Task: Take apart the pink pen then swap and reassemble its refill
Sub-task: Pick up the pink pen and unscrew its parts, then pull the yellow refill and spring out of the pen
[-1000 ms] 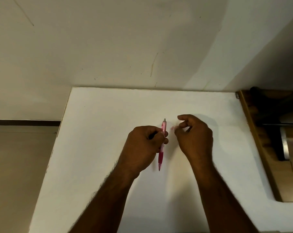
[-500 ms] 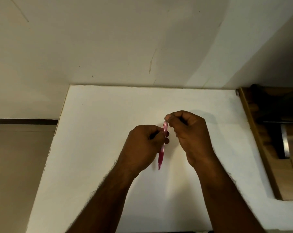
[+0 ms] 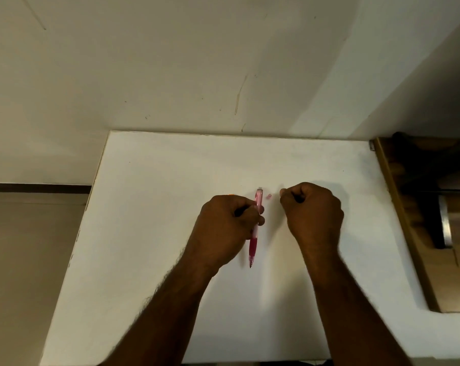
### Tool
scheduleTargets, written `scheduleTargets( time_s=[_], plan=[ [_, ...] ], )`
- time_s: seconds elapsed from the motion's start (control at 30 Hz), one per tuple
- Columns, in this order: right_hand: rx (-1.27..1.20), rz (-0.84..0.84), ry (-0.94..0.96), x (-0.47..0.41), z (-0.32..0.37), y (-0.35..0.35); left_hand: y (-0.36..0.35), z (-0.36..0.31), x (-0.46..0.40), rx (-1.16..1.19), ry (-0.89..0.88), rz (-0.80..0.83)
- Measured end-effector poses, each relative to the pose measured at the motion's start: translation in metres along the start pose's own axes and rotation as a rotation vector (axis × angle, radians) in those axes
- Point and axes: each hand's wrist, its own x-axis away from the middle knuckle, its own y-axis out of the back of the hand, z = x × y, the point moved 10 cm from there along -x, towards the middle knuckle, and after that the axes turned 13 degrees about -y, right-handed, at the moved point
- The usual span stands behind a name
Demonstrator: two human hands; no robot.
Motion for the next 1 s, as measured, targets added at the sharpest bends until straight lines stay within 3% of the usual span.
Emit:
scheduleTargets(
  time_s=[0.17, 0.3, 0.37, 0.43, 0.5, 0.57, 0.9, 1.0],
  plan=[
    [0.196, -0.007, 0.069, 0.005, 0.007, -0.011, -0.002, -0.001, 0.000, -0.016, -0.005, 0.021],
    [-0.036, -0.102, 0.035, 0.001, 0.006, 0.026, 0.001, 0.004, 0.000, 0.028, 0.011, 0.004],
    [-0.299, 0.061, -0.074, -0.004, -0.001, 0.031, 0.003, 0.006, -0.001, 0.048, 0.022, -0.010],
    [-0.431, 0.413, -0.150, 0.008, 0.002, 0.009, 0.004, 0.008, -0.002, 0.058, 0.031, -0.022],
    [-0.336, 0.713, -0.129, 0.033, 0.011, -0.013, 0.004, 0.008, -0.002, 0.054, 0.026, -0.023],
    [-0.241, 0.837, -0.088, 0.050, 0.018, -0.025, 0.004, 0.005, -0.003, 0.038, -0.003, -0.026],
    [-0.095, 0.706, -0.060, 0.043, 0.019, -0.039, 0.011, 0.011, -0.006, -0.019, -0.015, -0.066],
    [-0.018, 0.631, -0.044, 0.039, 0.018, -0.039, 0.033, 0.009, -0.007, -0.233, -0.049, -0.188]
  ],
)
